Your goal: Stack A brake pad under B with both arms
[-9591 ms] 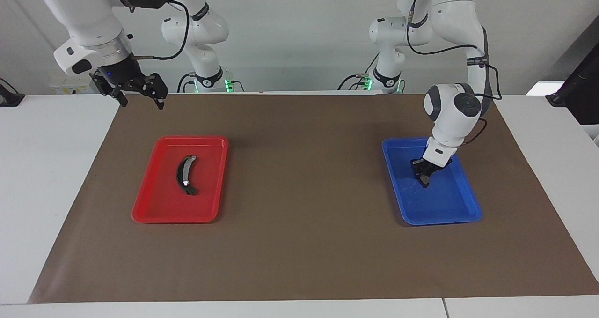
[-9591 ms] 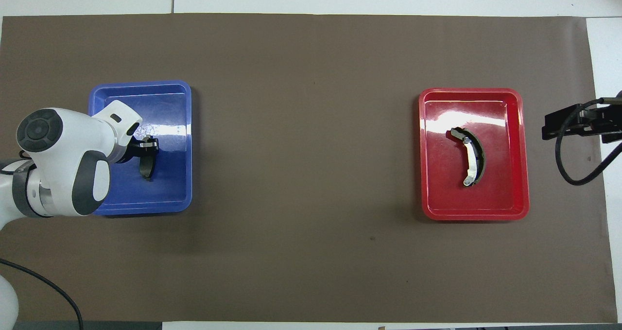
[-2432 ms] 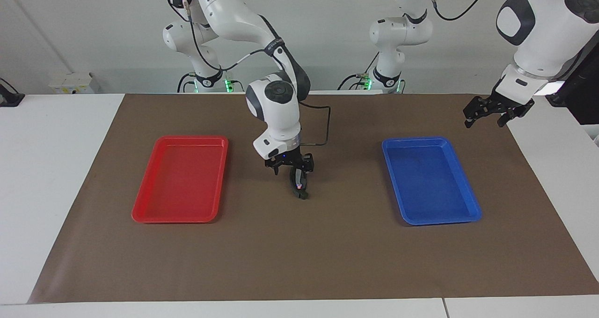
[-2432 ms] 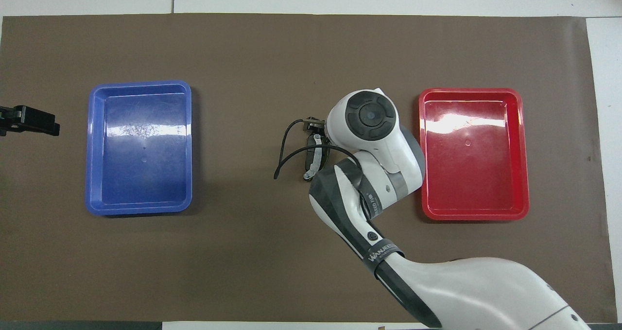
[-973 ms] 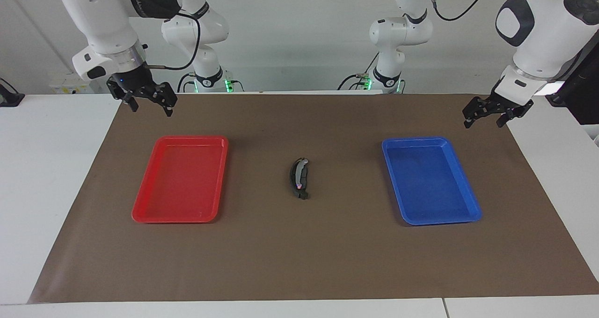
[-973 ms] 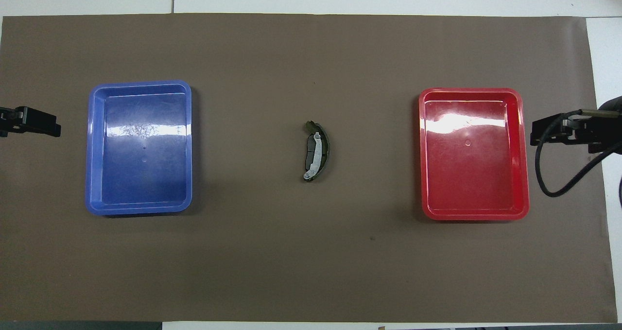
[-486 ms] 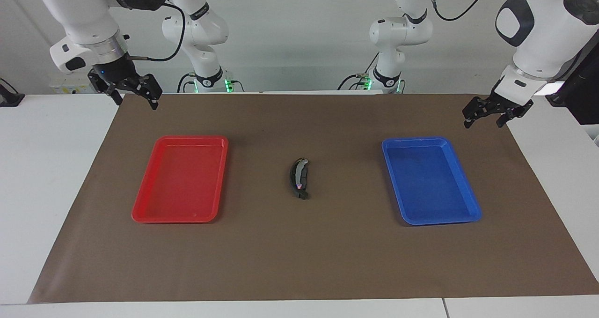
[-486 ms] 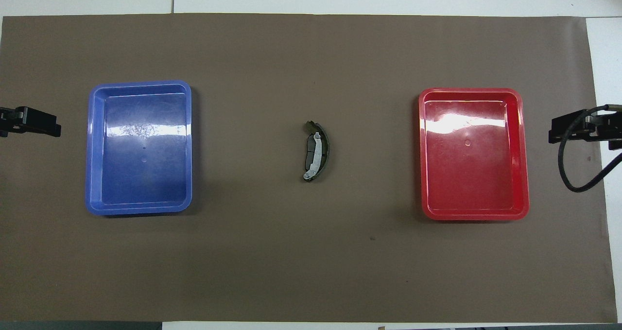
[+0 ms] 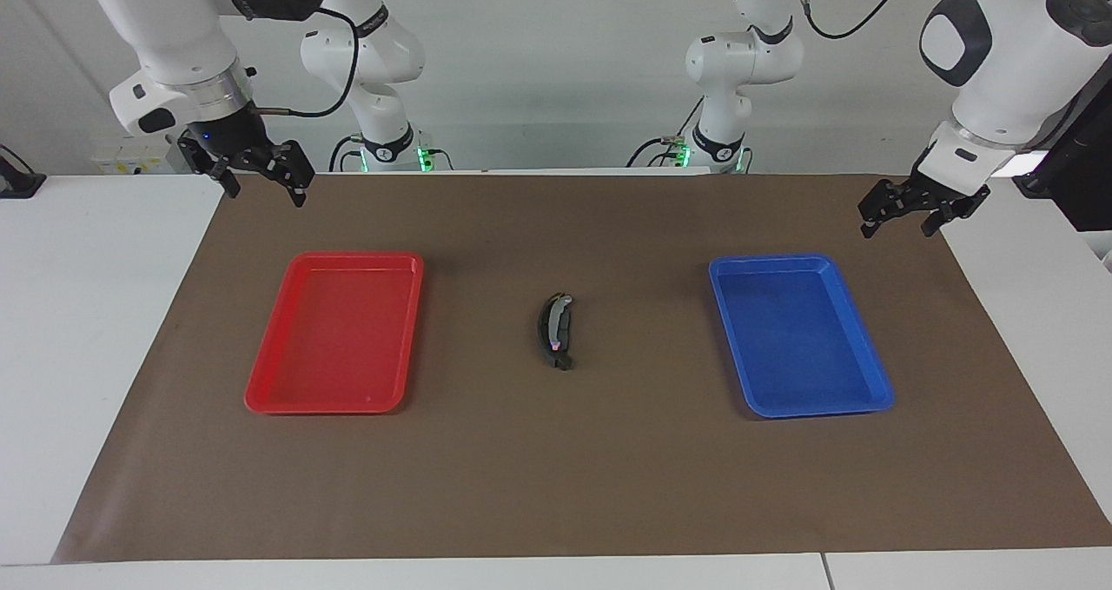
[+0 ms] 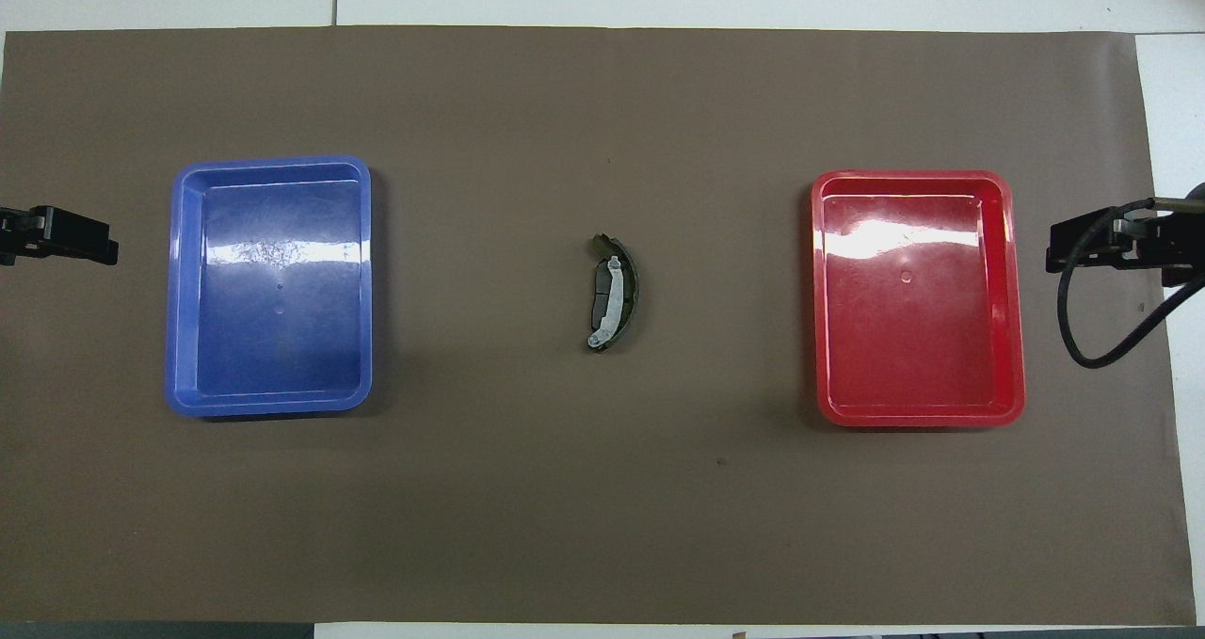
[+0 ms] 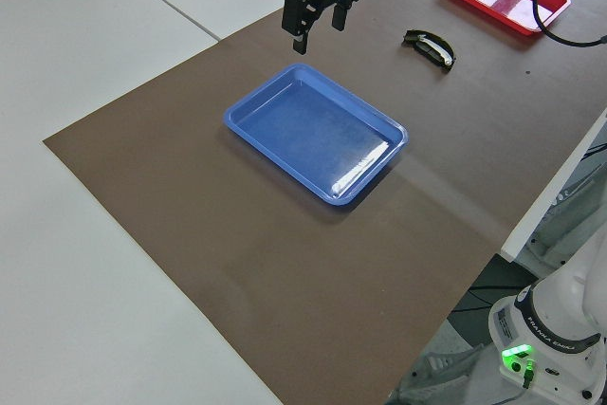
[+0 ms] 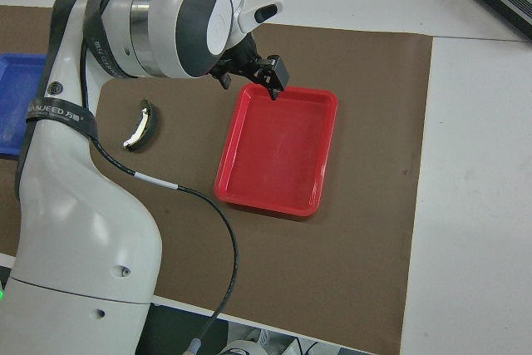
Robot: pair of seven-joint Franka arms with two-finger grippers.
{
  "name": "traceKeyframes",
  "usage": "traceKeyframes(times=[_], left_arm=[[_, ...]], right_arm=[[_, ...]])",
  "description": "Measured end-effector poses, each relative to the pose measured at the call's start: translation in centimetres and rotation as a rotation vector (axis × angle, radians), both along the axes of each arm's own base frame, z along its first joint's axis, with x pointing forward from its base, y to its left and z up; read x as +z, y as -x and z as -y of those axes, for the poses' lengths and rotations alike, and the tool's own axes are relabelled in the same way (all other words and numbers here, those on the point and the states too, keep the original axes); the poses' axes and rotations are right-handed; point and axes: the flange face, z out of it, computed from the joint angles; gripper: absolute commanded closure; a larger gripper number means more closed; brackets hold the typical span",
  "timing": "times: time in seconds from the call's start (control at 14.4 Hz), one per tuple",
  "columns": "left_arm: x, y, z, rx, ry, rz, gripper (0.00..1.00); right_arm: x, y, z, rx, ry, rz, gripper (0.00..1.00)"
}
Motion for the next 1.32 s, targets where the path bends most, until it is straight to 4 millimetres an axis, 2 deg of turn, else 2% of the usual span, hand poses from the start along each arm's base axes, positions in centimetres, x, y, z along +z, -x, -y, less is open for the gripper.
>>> traceKeyframes(times=[0.56,1.32], left_arm=[[0.0,0.0,0.2,0.021,0.000,0.001,0.01],[0.0,0.0,0.3,0.021,0.000,0.001,0.01]], right_arm=[[1.6,0.5,-0.3,0.018,-0.026,-0.035,0.00],[1.6,0.2,-0.3,0.017,-0.028,-0.039,0.00]])
